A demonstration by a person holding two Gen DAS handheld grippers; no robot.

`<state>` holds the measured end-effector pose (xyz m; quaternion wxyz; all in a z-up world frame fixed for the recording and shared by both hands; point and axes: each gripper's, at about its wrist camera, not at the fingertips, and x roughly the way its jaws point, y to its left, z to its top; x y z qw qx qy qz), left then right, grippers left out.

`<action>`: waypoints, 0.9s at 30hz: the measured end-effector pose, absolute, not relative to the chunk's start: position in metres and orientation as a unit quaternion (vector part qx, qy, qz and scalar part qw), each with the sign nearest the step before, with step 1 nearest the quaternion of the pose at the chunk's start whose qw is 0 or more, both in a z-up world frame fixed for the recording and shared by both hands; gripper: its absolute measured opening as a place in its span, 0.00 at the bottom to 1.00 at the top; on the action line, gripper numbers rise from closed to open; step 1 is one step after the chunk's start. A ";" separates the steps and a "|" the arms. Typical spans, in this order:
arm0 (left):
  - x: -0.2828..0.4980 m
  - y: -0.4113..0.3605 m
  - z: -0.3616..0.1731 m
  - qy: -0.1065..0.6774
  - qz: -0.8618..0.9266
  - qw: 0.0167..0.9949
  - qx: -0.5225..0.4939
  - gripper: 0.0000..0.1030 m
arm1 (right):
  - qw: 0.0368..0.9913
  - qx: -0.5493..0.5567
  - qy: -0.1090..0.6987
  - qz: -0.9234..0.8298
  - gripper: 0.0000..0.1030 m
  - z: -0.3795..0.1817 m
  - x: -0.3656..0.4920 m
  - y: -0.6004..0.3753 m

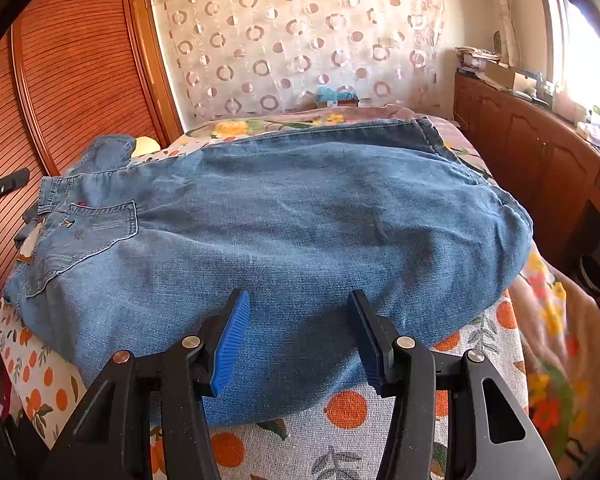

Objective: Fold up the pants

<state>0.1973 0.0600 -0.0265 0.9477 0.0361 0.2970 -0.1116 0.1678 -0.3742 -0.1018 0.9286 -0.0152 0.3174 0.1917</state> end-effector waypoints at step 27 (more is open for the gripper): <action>0.205 0.002 -0.099 0.382 -0.134 0.913 0.050 0.72 | 0.925 -0.016 0.329 0.192 0.51 -0.104 0.171 -0.372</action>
